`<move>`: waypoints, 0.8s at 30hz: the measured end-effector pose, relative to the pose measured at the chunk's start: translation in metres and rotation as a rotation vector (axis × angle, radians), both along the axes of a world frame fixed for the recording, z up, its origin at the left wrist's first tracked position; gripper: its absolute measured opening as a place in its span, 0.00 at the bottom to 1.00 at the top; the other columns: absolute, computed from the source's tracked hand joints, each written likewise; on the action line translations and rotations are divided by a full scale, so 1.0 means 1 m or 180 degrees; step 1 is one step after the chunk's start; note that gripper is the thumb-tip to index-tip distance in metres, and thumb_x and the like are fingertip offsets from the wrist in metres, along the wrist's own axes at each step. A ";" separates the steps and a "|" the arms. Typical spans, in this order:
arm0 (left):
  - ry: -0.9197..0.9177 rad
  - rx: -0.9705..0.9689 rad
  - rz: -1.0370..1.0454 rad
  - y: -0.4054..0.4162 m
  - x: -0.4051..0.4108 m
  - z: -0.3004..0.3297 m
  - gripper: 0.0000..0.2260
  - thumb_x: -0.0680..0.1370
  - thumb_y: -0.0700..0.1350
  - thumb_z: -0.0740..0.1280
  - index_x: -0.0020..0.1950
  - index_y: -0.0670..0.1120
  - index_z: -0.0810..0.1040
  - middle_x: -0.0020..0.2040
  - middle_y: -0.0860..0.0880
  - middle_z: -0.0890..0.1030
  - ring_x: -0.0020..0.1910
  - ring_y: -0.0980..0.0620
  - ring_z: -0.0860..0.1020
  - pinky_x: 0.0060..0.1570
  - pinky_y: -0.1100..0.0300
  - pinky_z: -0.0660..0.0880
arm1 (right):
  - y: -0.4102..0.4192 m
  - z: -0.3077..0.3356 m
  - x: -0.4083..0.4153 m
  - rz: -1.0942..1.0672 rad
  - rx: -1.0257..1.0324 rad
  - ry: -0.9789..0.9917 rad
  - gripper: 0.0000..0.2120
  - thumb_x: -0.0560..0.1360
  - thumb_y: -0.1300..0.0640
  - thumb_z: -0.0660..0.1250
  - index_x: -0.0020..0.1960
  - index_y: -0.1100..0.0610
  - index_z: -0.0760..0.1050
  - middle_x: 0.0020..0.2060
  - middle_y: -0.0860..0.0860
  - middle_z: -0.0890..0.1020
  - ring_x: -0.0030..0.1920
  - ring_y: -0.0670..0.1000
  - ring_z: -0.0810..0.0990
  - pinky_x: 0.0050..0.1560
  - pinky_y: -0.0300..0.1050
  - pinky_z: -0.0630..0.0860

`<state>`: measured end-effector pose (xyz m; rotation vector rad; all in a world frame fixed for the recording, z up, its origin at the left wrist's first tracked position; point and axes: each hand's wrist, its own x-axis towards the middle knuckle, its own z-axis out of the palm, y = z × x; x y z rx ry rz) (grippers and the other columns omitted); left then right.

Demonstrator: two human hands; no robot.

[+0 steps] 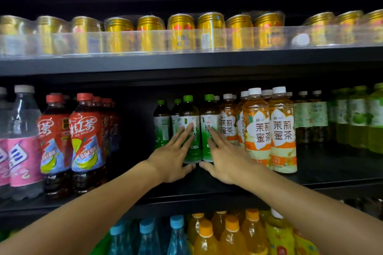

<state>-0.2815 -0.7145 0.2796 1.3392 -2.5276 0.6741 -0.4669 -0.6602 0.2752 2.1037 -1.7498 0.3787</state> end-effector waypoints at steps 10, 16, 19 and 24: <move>0.0478 -0.0358 -0.0162 0.095 0.044 -0.003 0.33 0.79 0.69 0.49 0.80 0.55 0.62 0.80 0.57 0.62 0.79 0.58 0.58 0.77 0.60 0.60 | 0.049 0.015 -0.006 0.0983 -0.0300 -0.0484 0.32 0.80 0.36 0.59 0.79 0.49 0.61 0.79 0.46 0.62 0.78 0.49 0.61 0.74 0.51 0.62; 0.0093 -0.0341 0.0274 0.174 0.107 -0.012 0.30 0.80 0.66 0.54 0.78 0.52 0.67 0.78 0.53 0.68 0.77 0.53 0.64 0.75 0.58 0.61 | 0.094 -0.001 0.041 0.2311 -0.0097 -0.1250 0.25 0.79 0.38 0.63 0.74 0.42 0.68 0.72 0.37 0.70 0.71 0.42 0.69 0.69 0.44 0.69; -0.0124 -0.0250 0.0582 0.219 0.154 -0.027 0.30 0.81 0.65 0.55 0.77 0.49 0.70 0.76 0.48 0.71 0.76 0.48 0.68 0.75 0.52 0.65 | 0.105 -0.024 0.098 0.2788 0.0306 -0.1196 0.24 0.78 0.42 0.67 0.73 0.44 0.70 0.68 0.39 0.74 0.63 0.42 0.74 0.65 0.43 0.72; 0.0077 -0.0099 0.1212 0.325 0.267 -0.075 0.32 0.81 0.68 0.51 0.79 0.51 0.66 0.79 0.50 0.66 0.79 0.49 0.62 0.79 0.52 0.57 | 0.141 -0.072 0.216 0.3254 0.0435 -0.0848 0.28 0.77 0.41 0.69 0.74 0.46 0.69 0.73 0.44 0.71 0.74 0.44 0.66 0.76 0.45 0.61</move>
